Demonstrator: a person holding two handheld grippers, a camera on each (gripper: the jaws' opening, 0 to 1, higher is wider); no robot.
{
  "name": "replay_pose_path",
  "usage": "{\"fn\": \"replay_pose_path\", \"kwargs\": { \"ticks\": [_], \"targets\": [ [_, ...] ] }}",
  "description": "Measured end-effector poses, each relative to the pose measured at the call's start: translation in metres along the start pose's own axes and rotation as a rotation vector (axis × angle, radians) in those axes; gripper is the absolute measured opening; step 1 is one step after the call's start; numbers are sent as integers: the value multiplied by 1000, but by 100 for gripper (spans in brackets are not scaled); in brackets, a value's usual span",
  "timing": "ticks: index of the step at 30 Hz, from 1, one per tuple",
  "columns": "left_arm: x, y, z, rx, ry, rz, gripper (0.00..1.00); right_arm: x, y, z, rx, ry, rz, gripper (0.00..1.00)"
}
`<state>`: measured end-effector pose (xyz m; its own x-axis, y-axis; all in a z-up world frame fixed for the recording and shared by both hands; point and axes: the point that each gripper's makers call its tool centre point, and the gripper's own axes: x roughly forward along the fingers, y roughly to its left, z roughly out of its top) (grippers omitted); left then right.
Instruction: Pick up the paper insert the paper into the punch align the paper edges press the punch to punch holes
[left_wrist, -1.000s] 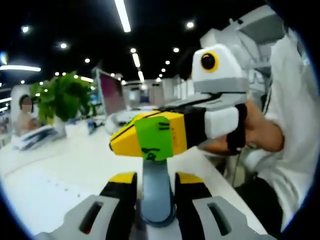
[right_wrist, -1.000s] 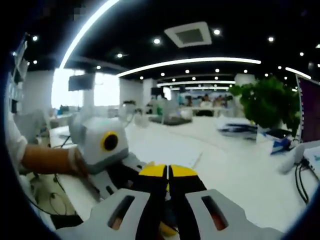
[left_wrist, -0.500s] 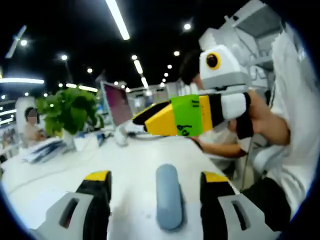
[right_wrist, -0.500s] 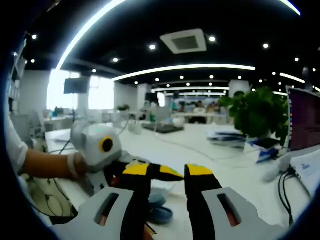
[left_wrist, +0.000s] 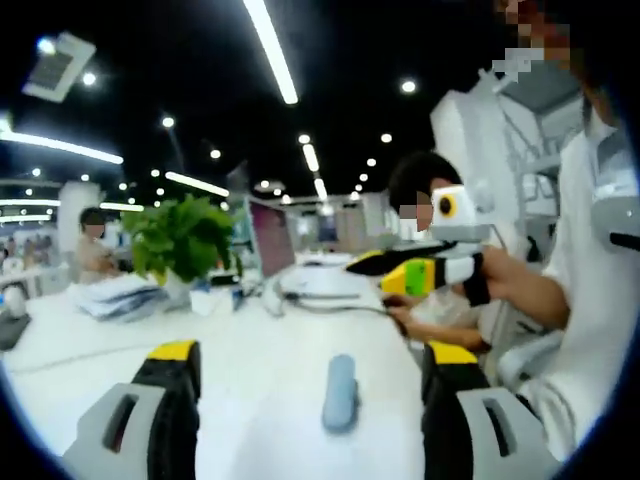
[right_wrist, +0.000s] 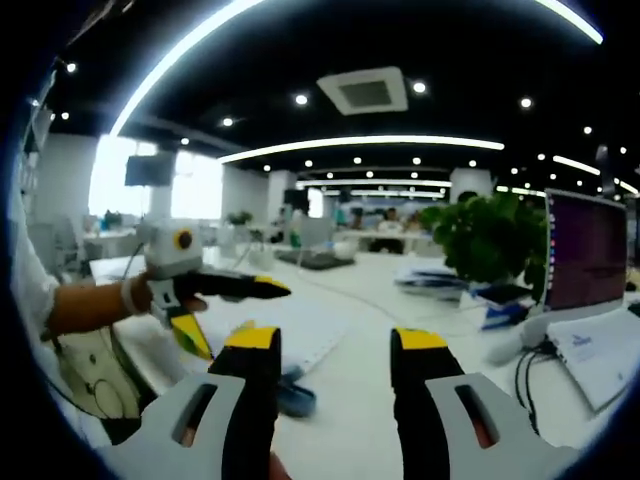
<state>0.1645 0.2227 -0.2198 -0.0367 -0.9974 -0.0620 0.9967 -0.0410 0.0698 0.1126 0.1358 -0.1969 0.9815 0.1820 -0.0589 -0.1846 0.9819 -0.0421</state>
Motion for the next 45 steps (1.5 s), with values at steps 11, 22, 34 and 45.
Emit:
{"fn": "replay_pose_path", "kwargs": {
  "ticks": [11,22,34,45],
  "targets": [
    [-62,28,-52,-48,119,91,89,-21,-7,-20,-20,25,-15,49],
    [-64,45,-81,-71,181,131,86,-12,1,-51,0,111,29,48],
    [-65,45,-97,-66,242,134,86,-1,6,-64,9,124,119,45],
    [-72,46,-98,-90,245,128,86,17,12,-73,9,112,338,44]
  ]
}}
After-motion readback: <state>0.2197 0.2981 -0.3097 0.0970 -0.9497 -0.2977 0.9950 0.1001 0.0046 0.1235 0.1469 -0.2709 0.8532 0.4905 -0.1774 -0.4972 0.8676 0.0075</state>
